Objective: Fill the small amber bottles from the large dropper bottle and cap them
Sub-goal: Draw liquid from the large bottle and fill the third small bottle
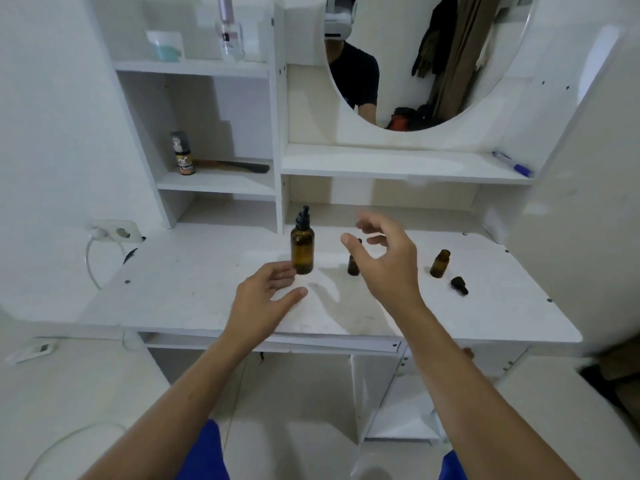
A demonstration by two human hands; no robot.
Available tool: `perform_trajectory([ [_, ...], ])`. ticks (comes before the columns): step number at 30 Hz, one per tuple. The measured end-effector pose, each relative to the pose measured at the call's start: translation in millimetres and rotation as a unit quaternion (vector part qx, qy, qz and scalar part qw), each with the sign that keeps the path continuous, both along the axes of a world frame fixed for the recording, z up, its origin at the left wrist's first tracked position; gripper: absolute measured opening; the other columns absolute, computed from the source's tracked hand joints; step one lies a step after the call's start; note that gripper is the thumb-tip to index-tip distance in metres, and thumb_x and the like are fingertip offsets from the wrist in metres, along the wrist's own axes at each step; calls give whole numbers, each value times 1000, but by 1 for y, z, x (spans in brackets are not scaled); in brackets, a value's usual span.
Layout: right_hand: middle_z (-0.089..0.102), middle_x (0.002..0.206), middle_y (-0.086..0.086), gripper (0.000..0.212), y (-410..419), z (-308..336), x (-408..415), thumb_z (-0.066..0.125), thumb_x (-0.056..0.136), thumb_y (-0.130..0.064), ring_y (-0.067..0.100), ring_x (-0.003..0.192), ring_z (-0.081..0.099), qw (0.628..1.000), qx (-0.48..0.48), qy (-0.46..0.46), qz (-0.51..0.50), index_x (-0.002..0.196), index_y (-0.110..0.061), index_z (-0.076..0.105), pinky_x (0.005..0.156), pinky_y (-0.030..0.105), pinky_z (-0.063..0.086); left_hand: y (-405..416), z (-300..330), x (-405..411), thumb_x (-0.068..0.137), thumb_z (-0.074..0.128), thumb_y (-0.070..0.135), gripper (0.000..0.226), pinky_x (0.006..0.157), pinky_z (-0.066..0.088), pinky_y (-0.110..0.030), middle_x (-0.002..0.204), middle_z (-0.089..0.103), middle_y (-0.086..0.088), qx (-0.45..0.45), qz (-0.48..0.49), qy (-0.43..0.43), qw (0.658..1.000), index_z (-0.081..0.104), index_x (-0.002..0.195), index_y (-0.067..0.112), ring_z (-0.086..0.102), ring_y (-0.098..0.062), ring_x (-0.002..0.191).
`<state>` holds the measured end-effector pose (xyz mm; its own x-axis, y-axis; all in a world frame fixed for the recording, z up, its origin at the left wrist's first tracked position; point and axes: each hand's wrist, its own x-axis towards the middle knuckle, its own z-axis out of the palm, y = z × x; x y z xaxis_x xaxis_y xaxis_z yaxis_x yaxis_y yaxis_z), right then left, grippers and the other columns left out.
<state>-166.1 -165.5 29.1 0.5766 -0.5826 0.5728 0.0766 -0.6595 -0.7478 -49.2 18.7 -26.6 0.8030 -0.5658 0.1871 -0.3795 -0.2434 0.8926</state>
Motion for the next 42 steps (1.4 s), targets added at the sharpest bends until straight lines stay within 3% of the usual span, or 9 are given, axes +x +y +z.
perform_trajectory([
  [2, 69, 120, -7, 43, 8, 10, 24, 79, 95, -28, 3, 108, 63, 999, -9, 32, 32, 134, -17, 67, 90, 9, 49, -2, 2, 13, 81, 88, 32, 65, 105, 55, -34, 131, 70, 4, -24, 21, 36, 999, 59, 139, 21, 68, -8, 116],
  [8, 73, 124, -4, 36, 12, 20, 73, 72, 100, -26, 10, 112, 67, 994, 6, 90, 60, 134, -17, 69, 102, 27, 54, -29, 1, 33, 72, 95, 35, 89, 113, 48, -36, 146, 60, 1, -55, 32, 61, 996, 52, 147, 16, 58, -13, 131],
  [13, 74, 101, -14, 18, 8, 18, 86, 71, 101, -20, -11, 91, 66, 995, 18, 91, 44, 117, -17, 79, 84, 4, 49, -44, -2, 44, 78, 91, 20, 63, 107, 53, -37, 125, 72, 1, -69, 33, 47, 996, 63, 134, 15, 67, -14, 116],
  [18, 74, 90, -16, 9, 7, 20, 92, 73, 99, -20, -3, 88, 70, 995, 10, 89, 37, 104, -18, 80, 80, 6, 52, -48, -6, 46, 83, 86, 20, 50, 98, 54, -26, 114, 73, 5, -54, 31, 21, 998, 67, 129, 15, 69, -14, 107],
  [28, 72, 85, -13, 6, 8, 23, 97, 74, 98, -16, -5, 79, 66, 995, -22, 93, 16, 95, -14, 79, 75, 3, 48, -48, -4, 44, 85, 85, 21, 49, 86, 46, -8, 109, 69, 9, -43, 36, 6, 998, 66, 130, 14, 66, -9, 102],
  [33, 71, 85, -17, 6, 9, 24, 94, 73, 99, -16, -16, 78, 63, 995, -15, 95, 22, 97, -15, 79, 75, 1, 47, -48, -3, 42, 87, 83, 23, 50, 89, 48, -14, 114, 71, 5, -33, 36, 3, 999, 65, 132, 14, 66, -11, 104],
  [37, 75, 93, -13, 10, 10, 29, 90, 71, 100, -18, -9, 85, 66, 994, -10, 98, 38, 105, -15, 79, 78, 2, 48, -47, -1, 41, 87, 83, 22, 50, 97, 52, -23, 120, 72, 1, -30, 39, 8, 999, 64, 133, 15, 66, -13, 107],
  [40, 77, 102, -9, 13, 10, 37, 86, 70, 101, -18, -3, 93, 68, 995, 1, 88, 50, 111, -17, 78, 82, 3, 49, -47, 1, 38, 89, 81, 22, 51, 92, 47, -16, 124, 71, 1, -20, 42, 15, 999, 62, 136, 15, 64, -10, 106],
  [42, 77, 102, -9, 11, 11, 44, 83, 70, 101, -17, -4, 93, 69, 996, 4, 65, 53, 110, -18, 77, 86, 6, 51, -46, 1, 36, 89, 81, 22, 52, 96, 49, -20, 126, 71, 0, -21, 42, 20, 999, 61, 137, 15, 64, -12, 109],
])
